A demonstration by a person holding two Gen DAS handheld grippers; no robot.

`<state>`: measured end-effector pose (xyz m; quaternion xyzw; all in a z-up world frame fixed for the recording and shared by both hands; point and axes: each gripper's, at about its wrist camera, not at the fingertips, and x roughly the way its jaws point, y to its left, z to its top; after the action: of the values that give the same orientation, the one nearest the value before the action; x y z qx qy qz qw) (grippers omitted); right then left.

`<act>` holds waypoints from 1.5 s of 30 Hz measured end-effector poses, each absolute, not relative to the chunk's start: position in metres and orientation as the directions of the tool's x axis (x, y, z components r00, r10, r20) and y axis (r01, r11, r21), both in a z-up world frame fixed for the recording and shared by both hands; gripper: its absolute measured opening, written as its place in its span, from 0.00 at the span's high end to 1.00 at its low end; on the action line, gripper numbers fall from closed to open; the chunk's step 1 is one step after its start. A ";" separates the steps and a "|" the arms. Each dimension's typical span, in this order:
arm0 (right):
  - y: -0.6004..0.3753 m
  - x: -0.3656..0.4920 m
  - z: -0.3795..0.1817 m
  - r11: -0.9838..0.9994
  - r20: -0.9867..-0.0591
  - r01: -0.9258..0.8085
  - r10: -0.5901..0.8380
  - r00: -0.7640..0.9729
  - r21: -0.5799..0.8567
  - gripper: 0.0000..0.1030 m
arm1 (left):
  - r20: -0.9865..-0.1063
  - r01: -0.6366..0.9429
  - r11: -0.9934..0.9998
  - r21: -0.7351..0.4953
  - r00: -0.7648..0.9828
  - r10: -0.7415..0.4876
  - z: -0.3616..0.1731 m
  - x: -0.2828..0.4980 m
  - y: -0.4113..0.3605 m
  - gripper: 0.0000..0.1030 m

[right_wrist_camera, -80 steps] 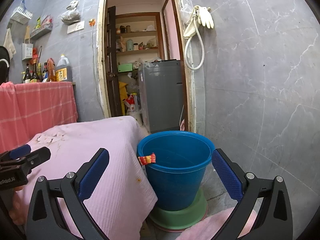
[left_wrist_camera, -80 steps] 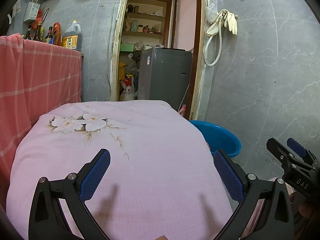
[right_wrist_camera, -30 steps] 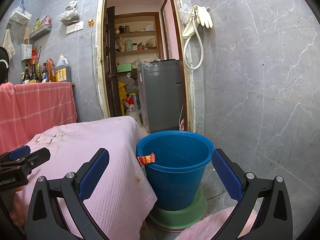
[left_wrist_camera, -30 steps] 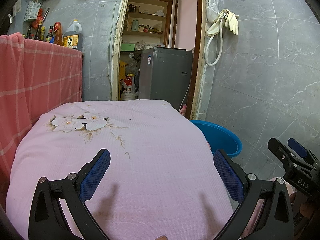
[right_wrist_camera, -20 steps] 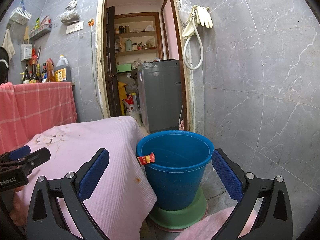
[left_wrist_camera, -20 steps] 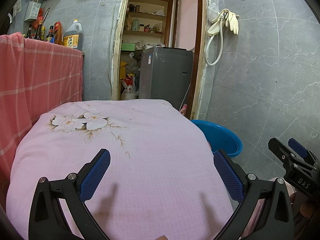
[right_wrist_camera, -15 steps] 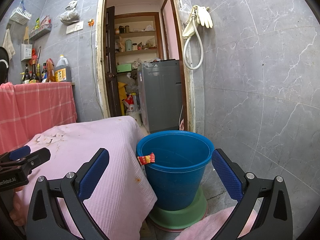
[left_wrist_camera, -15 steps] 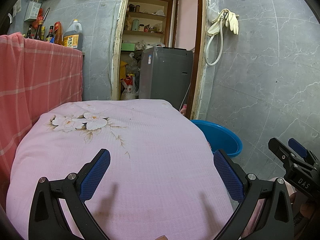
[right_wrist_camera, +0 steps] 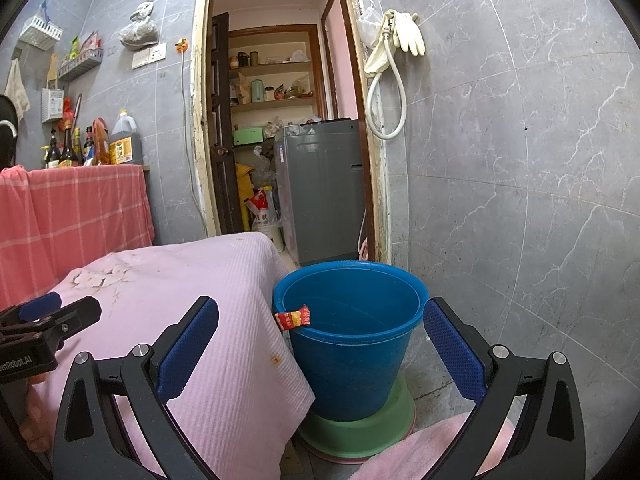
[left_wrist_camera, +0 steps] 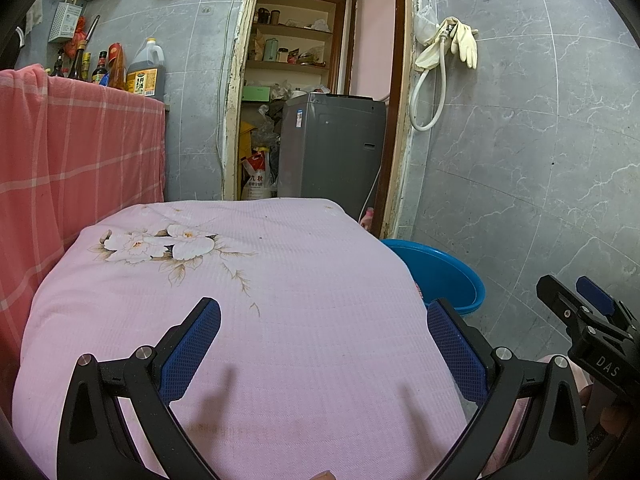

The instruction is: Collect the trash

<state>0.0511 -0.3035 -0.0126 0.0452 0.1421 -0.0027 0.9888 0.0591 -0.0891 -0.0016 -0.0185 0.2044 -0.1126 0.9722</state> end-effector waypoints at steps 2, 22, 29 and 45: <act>-0.304 0.051 -0.013 0.996 -0.280 0.019 0.007 0.960 0.089 0.00 | -0.393 0.212 0.974 -0.081 0.891 -0.226 -0.001 0.059 -0.089 0.02; -0.305 0.050 -0.013 0.996 -0.280 0.021 0.005 0.960 0.091 0.00 | -0.395 0.189 0.978 -0.084 0.895 -0.207 -0.005 0.059 -0.088 0.02; -0.305 0.050 -0.013 0.996 -0.280 0.021 0.006 0.960 0.092 0.00 | -0.399 0.176 0.981 -0.081 0.897 -0.193 -0.006 0.058 -0.089 0.02; -0.306 0.050 -0.013 0.996 -0.281 0.020 0.006 0.960 0.092 0.00 | -0.398 0.181 0.980 -0.077 0.896 -0.197 -0.005 0.058 -0.091 0.02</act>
<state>0.0505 -0.3058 -0.0126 0.0470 0.1420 -0.0036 0.9887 0.0576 -0.0906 -0.0052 -0.0187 0.2062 -0.0970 0.9735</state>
